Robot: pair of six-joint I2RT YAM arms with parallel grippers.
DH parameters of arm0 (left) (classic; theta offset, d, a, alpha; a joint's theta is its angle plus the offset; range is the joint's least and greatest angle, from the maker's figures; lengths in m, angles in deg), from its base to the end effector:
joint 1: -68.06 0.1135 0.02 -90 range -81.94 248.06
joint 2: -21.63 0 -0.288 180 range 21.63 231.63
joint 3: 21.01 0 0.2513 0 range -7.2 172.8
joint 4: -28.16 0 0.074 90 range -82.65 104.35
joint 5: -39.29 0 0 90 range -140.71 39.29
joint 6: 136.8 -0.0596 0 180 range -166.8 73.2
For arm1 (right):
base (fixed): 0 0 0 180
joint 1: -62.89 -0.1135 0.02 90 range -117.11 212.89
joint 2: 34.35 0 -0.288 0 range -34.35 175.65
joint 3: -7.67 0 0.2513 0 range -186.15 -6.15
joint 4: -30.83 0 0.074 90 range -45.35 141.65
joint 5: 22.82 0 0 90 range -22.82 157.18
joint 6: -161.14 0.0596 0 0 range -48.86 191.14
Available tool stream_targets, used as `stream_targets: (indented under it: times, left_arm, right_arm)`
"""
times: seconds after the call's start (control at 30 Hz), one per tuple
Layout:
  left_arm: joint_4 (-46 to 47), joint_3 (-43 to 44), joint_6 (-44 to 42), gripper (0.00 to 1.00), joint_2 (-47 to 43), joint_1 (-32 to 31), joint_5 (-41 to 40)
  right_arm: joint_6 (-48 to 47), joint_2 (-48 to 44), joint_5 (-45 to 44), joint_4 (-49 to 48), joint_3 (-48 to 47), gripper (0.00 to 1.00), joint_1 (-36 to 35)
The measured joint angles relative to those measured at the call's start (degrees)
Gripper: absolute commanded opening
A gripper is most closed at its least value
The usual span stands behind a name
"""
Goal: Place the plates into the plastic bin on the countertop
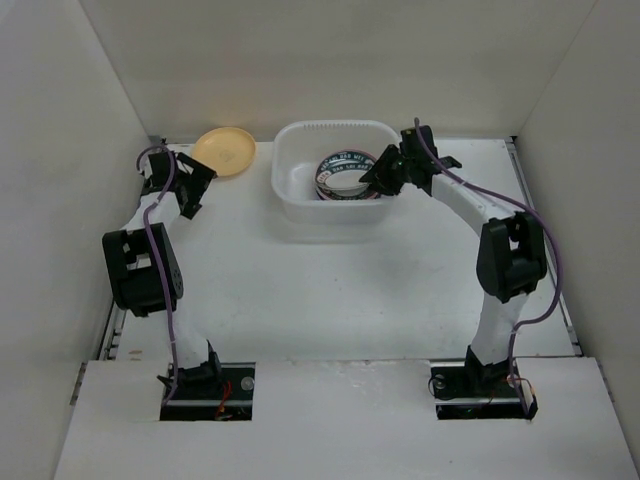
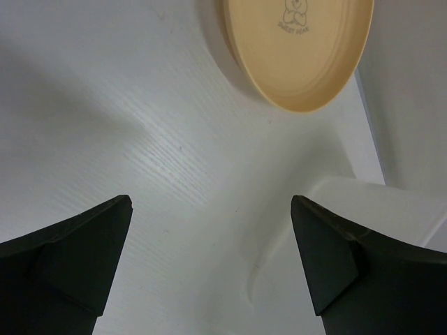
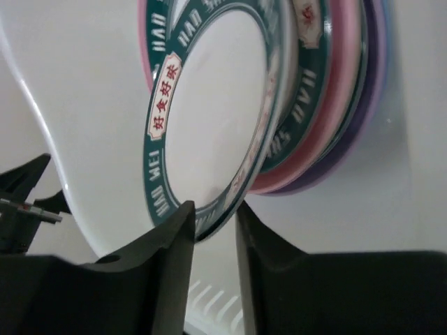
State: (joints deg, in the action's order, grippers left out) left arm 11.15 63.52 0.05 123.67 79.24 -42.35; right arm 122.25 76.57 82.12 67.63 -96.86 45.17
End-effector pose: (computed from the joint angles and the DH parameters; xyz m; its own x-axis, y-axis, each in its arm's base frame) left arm 0.4228 0.0747 0.2442 -0.3260 -0.8002 -0.5034 -0.4564 0.5995 -0.6575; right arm 0.4416 0.1572 0.2645 -0.7776 0.5410 -0.3204 0.2104 0.7040 0.6783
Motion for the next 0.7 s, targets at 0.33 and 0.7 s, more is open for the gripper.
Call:
stream_targets:
  times: [0.33,0.7]
  left_arm:
    - [4.9,6.6,1.3,0.99,10.4,0.1,1.0]
    - [7.8,16.6,4.8,0.83,22.2,0.2,1.9]
  right_arm:
    - [-5.1,-10.5,-5.8,2.2,1.8,0.85,-0.3]
    - [-6.6,-27.4,-7.9,2.3,12.7,0.85,0.8]
